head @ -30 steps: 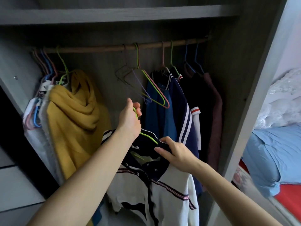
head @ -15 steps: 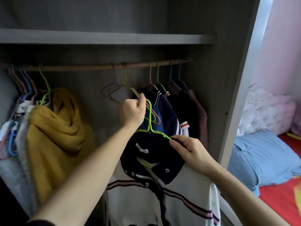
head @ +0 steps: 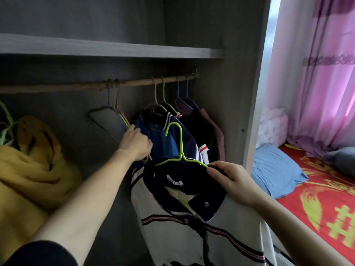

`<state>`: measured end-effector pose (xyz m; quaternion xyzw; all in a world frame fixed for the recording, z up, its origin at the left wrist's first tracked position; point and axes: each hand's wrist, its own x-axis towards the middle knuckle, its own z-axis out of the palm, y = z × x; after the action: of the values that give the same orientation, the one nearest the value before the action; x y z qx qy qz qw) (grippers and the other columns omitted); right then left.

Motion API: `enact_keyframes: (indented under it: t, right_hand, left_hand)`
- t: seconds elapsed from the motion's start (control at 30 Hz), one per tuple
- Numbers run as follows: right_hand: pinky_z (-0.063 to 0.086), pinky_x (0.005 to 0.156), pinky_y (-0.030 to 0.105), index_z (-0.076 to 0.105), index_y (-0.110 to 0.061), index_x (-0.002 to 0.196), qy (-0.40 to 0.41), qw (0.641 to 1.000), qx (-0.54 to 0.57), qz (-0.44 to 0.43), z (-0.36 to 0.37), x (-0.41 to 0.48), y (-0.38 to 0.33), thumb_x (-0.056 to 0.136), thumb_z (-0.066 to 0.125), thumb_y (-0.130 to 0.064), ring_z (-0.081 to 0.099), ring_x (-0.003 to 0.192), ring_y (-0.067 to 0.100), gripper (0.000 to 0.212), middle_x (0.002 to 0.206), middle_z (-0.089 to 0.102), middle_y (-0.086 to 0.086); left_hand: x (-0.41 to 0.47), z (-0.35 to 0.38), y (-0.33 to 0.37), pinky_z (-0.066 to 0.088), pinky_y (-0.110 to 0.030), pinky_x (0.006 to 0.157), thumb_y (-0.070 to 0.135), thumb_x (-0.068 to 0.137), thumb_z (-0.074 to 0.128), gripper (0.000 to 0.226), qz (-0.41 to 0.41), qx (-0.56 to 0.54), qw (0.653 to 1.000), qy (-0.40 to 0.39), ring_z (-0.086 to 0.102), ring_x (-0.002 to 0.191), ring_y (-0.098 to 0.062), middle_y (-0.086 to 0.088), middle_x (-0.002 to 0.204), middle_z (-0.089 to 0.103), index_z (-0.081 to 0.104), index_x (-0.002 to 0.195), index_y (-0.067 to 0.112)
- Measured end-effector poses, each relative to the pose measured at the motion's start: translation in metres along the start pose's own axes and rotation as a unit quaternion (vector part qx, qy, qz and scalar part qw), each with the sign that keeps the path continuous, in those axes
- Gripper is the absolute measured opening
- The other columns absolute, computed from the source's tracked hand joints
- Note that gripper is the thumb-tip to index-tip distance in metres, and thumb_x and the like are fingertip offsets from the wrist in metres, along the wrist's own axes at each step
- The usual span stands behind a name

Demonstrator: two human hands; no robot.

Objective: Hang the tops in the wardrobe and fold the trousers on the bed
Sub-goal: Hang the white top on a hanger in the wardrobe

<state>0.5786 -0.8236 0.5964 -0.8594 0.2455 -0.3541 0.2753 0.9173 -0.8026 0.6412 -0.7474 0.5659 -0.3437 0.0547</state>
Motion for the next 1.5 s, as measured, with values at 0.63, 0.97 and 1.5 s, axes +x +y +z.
enact_keyframes:
  t: [0.63,0.97,1.5]
  right_hand:
    - [0.037,0.068,0.028,0.076,-0.013,0.097,0.133,0.991,0.028,-0.011,0.058,0.199,-0.062,0.098,0.056,-0.030,0.062,0.084,0.014,0.026,0.083,0.070,-0.001]
    - [0.043,0.072,0.036,0.064,-0.003,0.100,0.010,0.996,-0.087,0.020,0.097,0.276,-0.041,0.102,0.046,-0.031,0.062,0.099,0.042,0.033,0.101,0.067,0.022]
    - [0.048,0.092,0.038,0.039,-0.016,0.150,0.151,0.979,-0.115,-0.068,0.080,0.163,-0.007,0.103,0.042,-0.047,0.046,0.129,0.027,0.056,0.145,0.044,0.008]
  left_hand:
    - [-0.053,-0.002,-0.108,0.044,-0.044,0.090,0.036,0.093,0.046,0.040,-0.132,-0.045,0.984,0.110,0.055,0.109,-0.035,-0.016,0.117,0.063,0.069,0.111,0.009]
    - [0.041,-0.030,-0.110,0.005,-0.054,0.121,0.043,0.085,0.061,0.094,-0.266,-0.069,0.960,0.046,-0.009,0.151,-0.023,-0.005,0.165,-0.004,0.008,0.157,0.013]
    - [-0.023,-0.048,-0.044,0.022,-0.052,0.116,0.045,0.095,0.037,0.057,-0.239,-0.180,0.940,0.163,0.025,0.146,-0.030,-0.009,0.157,0.034,0.046,0.144,0.018]
